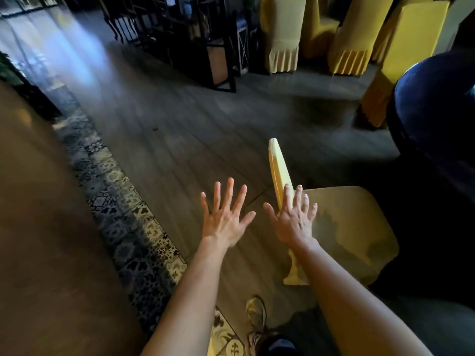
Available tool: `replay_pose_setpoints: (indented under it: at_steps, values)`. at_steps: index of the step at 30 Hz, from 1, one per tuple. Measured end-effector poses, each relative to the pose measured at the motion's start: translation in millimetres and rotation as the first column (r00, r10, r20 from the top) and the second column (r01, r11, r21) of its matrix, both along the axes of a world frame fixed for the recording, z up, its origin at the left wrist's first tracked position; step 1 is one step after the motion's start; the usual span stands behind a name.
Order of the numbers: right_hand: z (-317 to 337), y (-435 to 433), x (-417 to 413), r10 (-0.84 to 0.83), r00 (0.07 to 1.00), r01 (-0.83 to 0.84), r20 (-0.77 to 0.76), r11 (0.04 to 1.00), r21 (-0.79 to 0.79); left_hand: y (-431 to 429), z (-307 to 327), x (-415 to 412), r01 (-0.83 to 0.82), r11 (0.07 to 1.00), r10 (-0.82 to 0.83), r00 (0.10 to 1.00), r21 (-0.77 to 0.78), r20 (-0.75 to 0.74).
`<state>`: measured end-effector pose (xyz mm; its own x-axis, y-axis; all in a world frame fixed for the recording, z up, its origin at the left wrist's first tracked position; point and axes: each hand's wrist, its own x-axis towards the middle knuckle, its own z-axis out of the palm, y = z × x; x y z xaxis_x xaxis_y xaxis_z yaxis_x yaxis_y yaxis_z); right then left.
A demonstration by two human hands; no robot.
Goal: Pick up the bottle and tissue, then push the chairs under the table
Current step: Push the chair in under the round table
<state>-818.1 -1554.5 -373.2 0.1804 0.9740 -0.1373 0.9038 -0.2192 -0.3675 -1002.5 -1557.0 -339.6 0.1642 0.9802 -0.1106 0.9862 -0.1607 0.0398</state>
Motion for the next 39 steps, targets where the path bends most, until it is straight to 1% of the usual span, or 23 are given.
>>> replay_pose_setpoints:
  at_steps: [3, 6, 8, 12, 14, 16, 18, 20, 22, 23, 25, 26, 28, 31, 32, 34, 36, 38, 39]
  values:
    - [-3, 47, -12, -0.043, 0.997, 0.043, -0.059, 0.999, -0.006, 54, -3, 2, 0.081, 0.996, -0.082, 0.997, -0.03, -0.018]
    - [-8, 75, -19, -0.064, 0.992, 0.064, -0.104, 0.998, -0.005, 106, -3, 10, 0.146, 0.989, -0.146, 0.989, -0.034, -0.005]
    - [-15, 83, -23, -0.144, 0.979, 0.147, -0.141, 0.989, 0.01, 139, -5, 16, 0.204, 0.978, -0.204, 0.979, -0.037, 0.001]
    - [-23, 86, -31, -0.281, 0.951, 0.297, -0.129, 0.947, 0.127, 199, -18, 26, 0.364, 0.93, -0.362, 0.932, -0.054, 0.031]
    - [-24, 92, -35, -0.361, 0.922, 0.381, -0.143, 0.912, 0.152, 225, -27, 28, 0.501, 0.861, -0.499, 0.865, -0.082, 0.053]
    - [-27, 99, -36, -0.437, 0.889, 0.454, -0.136, 0.877, 0.155, 252, -33, 30, 0.63, 0.766, -0.62, 0.776, -0.125, 0.113]
    - [-29, 106, -37, -0.505, 0.857, 0.515, -0.102, 0.841, 0.167, 278, -37, 35, 0.734, 0.66, -0.715, 0.679, -0.157, 0.168]
    - [-28, 108, -39, -0.559, 0.826, 0.56, -0.071, 0.803, 0.201, 303, -36, 45, 0.823, 0.544, -0.808, 0.567, -0.164, 0.163]
    - [-26, 115, -45, -0.644, 0.765, 0.635, -0.028, 0.745, 0.206, 326, -33, 61, 0.895, 0.414, -0.891, 0.435, -0.163, 0.126]
    - [-24, 120, -50, -0.699, 0.715, 0.689, -0.017, 0.701, 0.185, 333, -30, 70, 0.926, 0.342, -0.924, 0.363, -0.162, 0.121]
    - [-20, 129, -61, -0.796, 0.605, 0.789, -0.011, 0.597, 0.143, 335, -23, 88, 0.953, 0.241, -0.95, 0.27, -0.183, 0.158]
    - [-18, 135, -67, -0.84, 0.543, 0.834, -0.01, 0.537, 0.129, 333, -21, 94, 0.957, 0.21, -0.947, 0.25, -0.202, 0.2]
    - [-13, 149, -74, -0.9, 0.435, 0.896, -0.01, 0.432, 0.101, 332, -20, 101, 0.962, 0.187, -0.937, 0.236, -0.198, 0.259]
    - [-8, 171, -86, -0.951, 0.309, 0.949, -0.027, 0.306, 0.075, 343, -27, 97, 0.971, 0.162, -0.939, 0.206, -0.174, 0.276]
    - [-9, 178, -89, -0.964, 0.264, 0.962, -0.032, 0.261, 0.085, 348, -31, 95, 0.97, 0.172, -0.934, 0.215, -0.171, 0.283]
    - [-11, 188, -91, -0.984, 0.174, 0.977, -0.039, 0.168, 0.128, 356, -35, 91, 0.961, 0.206, -0.922, 0.253, -0.182, 0.293]
    - [-16, 196, -93, -0.993, 0.097, 0.978, -0.06, 0.084, 0.191, 356, -38, 87, 0.96, 0.225, -0.914, 0.267, -0.167, 0.304]
    - [-21, 200, -97, -0.996, 0.046, 0.966, -0.074, 0.025, 0.258, 350, -44, 81, 0.967, 0.22, -0.908, 0.252, -0.13, 0.335]
    - [-22, 200, -98, -0.996, 0.039, 0.957, -0.078, 0.014, 0.291, 347, -47, 79, 0.969, 0.225, -0.899, 0.248, -0.104, 0.36]
